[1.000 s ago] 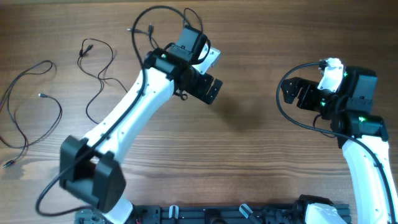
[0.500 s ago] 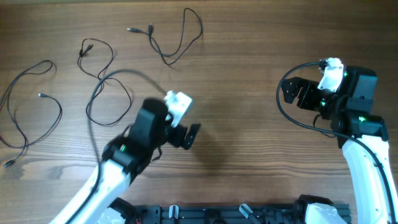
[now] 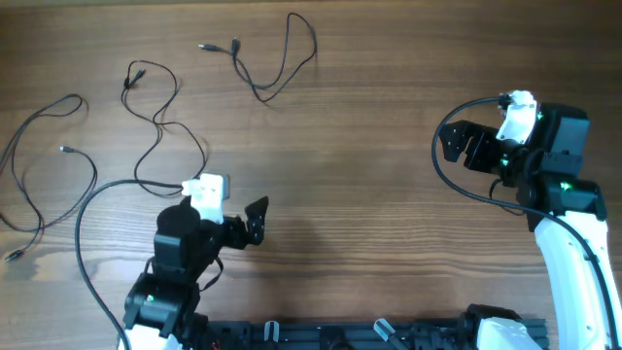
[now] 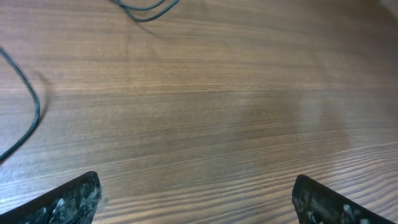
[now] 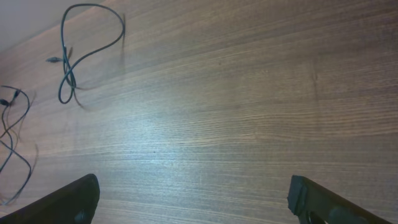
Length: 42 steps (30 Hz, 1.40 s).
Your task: Untangle cables
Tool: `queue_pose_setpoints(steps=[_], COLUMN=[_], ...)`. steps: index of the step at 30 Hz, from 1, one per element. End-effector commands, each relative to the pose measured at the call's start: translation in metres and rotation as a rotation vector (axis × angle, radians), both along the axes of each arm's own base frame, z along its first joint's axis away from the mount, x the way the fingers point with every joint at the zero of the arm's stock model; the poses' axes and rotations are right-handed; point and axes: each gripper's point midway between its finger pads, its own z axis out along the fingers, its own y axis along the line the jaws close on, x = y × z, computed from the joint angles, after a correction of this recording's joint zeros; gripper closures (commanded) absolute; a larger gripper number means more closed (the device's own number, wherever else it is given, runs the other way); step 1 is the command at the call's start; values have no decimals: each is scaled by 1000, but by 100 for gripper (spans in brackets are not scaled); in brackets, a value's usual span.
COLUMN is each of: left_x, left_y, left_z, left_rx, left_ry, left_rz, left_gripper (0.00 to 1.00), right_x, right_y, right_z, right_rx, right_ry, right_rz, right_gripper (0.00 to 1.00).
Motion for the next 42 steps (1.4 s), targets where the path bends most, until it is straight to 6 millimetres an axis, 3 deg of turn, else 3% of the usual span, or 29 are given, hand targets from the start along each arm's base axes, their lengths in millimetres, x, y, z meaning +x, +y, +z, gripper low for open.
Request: queue_pose_setpoints(steps=[1, 6, 14, 16, 20, 24, 26, 42], left_x=[-2, 4, 6, 5, 2, 0, 0, 0], left_y=[4, 11, 34, 42, 67, 88, 92, 92], left_z=[-6, -5, 43, 44, 26, 43, 42, 42], left_rx=[-32, -103, -128, -118, -72, -51, -43, -49], left_ry=[-43, -185, -459, -467, -408, -489, -487, -487], left_rz=[13, 65, 144, 183, 298, 393, 416, 415], left_gripper=[0, 0, 0, 0, 0, 0, 0, 0], right_x=[2, 2, 2, 2, 2, 2, 2, 2], right_y=[-3, -3, -3, -3, -3, -3, -3, -3], right_z=[0, 0, 0, 0, 0, 0, 0, 0], right_rx=[-19, -20, -19, -19, -19, -19, -20, -20], right_ry=[-6, -6, -6, -6, -6, -6, -6, -6], right_rz=[0, 1, 0, 0, 0, 0, 1, 0], right_gripper=[0, 0, 0, 0, 0, 0, 0, 0])
